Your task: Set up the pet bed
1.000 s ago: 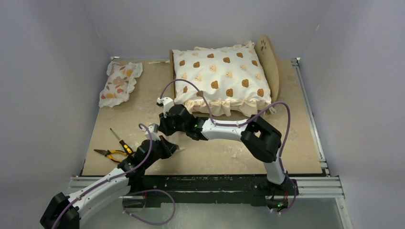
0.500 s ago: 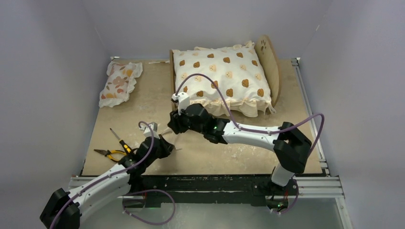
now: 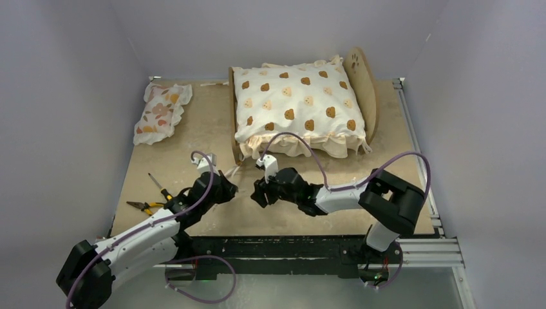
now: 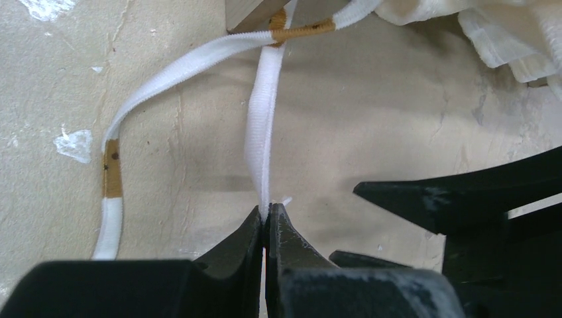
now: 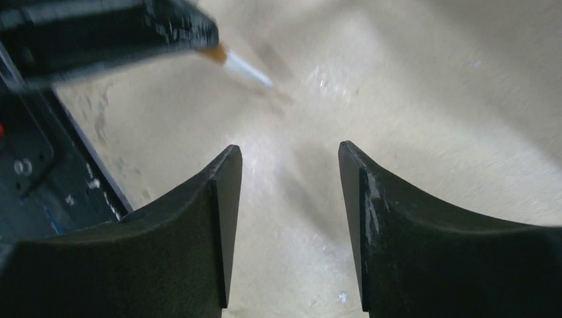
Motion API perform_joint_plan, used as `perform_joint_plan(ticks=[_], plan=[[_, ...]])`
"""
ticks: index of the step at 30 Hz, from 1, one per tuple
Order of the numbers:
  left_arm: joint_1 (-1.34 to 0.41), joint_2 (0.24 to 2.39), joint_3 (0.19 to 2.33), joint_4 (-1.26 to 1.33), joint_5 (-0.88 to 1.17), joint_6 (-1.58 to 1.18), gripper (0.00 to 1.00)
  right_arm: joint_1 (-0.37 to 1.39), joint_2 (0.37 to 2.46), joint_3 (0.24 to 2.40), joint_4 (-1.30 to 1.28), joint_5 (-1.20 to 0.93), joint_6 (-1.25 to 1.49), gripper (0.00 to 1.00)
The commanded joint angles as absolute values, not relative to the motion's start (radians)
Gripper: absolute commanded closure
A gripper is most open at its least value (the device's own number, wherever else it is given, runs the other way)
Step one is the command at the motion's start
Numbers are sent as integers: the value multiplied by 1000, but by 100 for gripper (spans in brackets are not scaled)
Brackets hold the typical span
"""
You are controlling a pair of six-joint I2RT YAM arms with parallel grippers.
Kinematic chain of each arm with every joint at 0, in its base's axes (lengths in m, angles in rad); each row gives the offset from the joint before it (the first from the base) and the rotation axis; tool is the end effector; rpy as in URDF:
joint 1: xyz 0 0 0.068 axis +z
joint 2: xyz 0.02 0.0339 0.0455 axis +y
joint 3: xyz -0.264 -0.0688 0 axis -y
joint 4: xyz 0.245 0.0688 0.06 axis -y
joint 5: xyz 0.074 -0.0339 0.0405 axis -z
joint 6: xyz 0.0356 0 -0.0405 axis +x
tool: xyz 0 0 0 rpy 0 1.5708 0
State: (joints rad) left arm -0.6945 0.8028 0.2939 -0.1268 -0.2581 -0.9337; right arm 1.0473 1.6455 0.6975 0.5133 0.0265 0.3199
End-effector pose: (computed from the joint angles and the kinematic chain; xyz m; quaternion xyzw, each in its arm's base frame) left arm 0.1342 -0.0999 0.1721 -0.1632 0.8720 -0.2461 0.3904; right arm 0.1662 0.2860 0.1666 -0.2932 0.7903 0.3311 0.4241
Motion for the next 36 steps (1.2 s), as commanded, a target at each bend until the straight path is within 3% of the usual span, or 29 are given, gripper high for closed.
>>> perform_joint_plan(ticks=[1, 5, 11, 21, 28, 31, 33, 36], plan=[[-689, 812, 349, -86, -230, -961, 100, 1057, 1597, 586, 847, -36, 305, 40], [-679, 819, 355, -74, -196, -968, 100, 1057, 1605, 539, 987, -9, 256, 32], [-668, 852, 361, -54, -153, -964, 100, 1057, 1696, 528, 1151, -30, 168, 30], [-656, 836, 362, -52, -137, -958, 100, 1054, 1805, 612, 1100, -186, 18, 29], [-652, 831, 350, -39, -120, -959, 100, 1048, 1887, 673, 1100, -164, 5, 32], [-652, 824, 345, -37, -117, -962, 100, 1043, 1912, 690, 1093, -167, 5, 43], [-651, 818, 342, -39, -118, -960, 100, 1039, 1907, 685, 1091, -168, 5, 61], [-650, 809, 342, -56, -135, -950, 100, 1028, 1887, 676, 1084, -182, 9, 81]])
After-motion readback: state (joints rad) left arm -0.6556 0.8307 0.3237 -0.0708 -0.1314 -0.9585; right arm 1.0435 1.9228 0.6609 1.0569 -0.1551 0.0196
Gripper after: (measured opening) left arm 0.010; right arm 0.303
